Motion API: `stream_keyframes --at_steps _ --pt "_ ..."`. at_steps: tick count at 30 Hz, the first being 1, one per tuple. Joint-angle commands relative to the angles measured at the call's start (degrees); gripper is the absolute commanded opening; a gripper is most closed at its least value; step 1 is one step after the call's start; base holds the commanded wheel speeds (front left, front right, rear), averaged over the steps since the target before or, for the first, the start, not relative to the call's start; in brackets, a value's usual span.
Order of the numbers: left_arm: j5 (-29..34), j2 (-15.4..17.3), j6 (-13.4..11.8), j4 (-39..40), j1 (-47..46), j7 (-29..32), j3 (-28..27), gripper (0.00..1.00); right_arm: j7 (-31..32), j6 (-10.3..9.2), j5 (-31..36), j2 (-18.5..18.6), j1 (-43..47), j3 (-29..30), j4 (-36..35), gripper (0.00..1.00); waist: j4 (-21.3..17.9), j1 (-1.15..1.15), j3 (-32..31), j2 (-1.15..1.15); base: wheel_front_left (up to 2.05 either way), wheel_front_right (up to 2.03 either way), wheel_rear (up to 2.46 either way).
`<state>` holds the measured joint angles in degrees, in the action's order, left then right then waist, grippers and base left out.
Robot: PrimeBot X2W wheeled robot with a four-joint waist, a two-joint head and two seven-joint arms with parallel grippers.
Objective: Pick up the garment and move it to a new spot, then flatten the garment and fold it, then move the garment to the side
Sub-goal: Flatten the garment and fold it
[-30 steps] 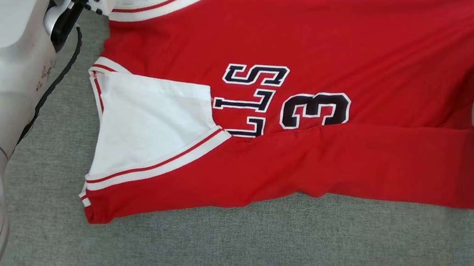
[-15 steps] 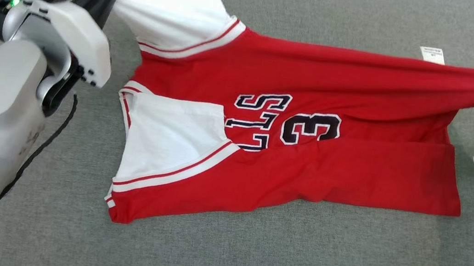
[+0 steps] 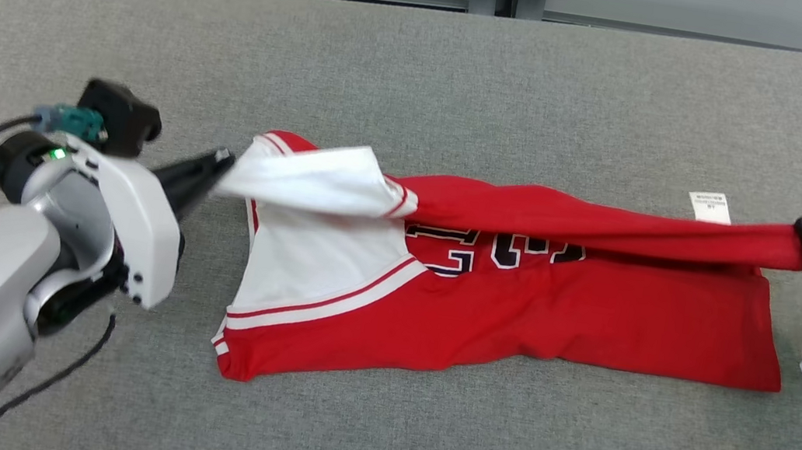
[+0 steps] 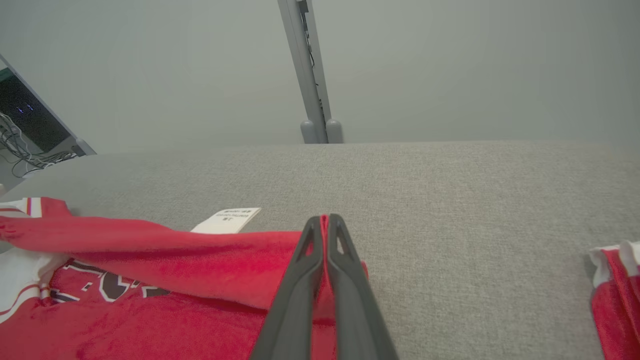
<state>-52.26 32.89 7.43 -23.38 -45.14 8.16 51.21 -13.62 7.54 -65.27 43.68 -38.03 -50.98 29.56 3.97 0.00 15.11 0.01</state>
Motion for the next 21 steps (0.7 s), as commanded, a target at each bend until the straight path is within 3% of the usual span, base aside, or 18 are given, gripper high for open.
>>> stream_keyframes --at_steps 1,9,21 --pt "-0.67 1.16 0.04 2.0 1.36 1.0 0.29 0.0 0.63 -0.1 -1.09 0.98 0.86 -0.81 -0.47 0.0 0.09 0.0 -0.41 -0.01 0.0 0.0 0.0" --pt "-4.53 6.75 -1.98 11.83 8.07 8.97 2.59 0.0 5.05 -0.1 -7.3 4.86 2.33 -6.29 -4.41 0.0 -0.49 0.0 -1.75 -0.01 0.0 0.0 0.0" --pt "-6.66 8.08 -3.55 15.67 11.79 12.62 4.49 0.0 9.53 -0.1 -11.96 7.37 1.42 -12.14 -6.53 0.0 -1.71 0.0 -2.33 -0.01 0.0 0.0 0.0"
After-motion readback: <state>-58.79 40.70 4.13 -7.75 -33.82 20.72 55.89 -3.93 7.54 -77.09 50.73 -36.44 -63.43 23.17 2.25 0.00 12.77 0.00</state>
